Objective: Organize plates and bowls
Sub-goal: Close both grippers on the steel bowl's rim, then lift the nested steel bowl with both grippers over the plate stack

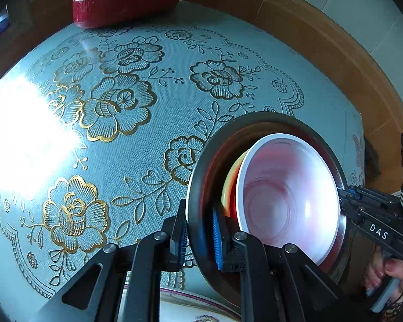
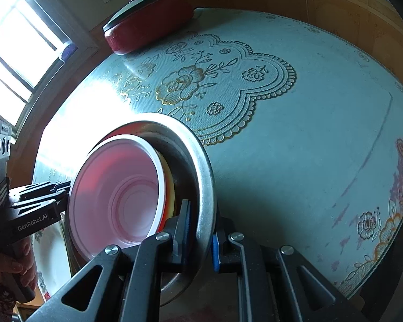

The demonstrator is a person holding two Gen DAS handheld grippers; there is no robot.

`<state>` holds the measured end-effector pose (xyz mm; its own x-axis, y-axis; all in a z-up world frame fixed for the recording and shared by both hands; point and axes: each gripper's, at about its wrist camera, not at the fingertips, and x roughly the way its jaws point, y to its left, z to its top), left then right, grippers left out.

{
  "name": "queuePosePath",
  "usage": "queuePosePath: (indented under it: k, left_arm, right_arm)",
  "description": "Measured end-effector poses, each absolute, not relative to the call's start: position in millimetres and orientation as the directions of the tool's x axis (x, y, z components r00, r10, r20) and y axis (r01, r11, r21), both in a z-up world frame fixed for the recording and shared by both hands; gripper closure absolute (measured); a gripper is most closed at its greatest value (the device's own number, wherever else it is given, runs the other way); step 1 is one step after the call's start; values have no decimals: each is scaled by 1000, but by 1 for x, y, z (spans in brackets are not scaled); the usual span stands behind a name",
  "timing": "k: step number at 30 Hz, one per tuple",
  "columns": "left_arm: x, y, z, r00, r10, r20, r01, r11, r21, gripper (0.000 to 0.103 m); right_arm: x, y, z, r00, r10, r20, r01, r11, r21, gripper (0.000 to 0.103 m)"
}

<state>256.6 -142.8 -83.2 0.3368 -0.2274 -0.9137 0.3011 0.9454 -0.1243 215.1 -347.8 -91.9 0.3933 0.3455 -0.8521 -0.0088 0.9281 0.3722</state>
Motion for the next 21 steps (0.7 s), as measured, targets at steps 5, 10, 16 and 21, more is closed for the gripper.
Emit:
queuePosePath:
  k: [5, 10, 16, 21]
  left_arm:
    - [249, -147, -79, 383, -205, -901, 315, 946, -81, 86]
    - [248, -149, -72, 391, -222, -893, 320, 943, -94, 86]
    - [240, -153, -60, 405, -232, -885, 316, 943, -102, 86]
    - [227, -148, -47, 408, -235, -882, 291, 949, -118, 85]
  right_arm:
    - [209, -351, -90, 435, 340, -834, 58, 914, 403, 93]
    - [205, -352, -78, 458, 315, -831, 50, 924, 378, 93]
    - [201, -358, -63, 475, 307, -825, 61, 924, 378, 93]
    - [194, -356, -43, 499, 322, -805, 50, 916, 398, 93]
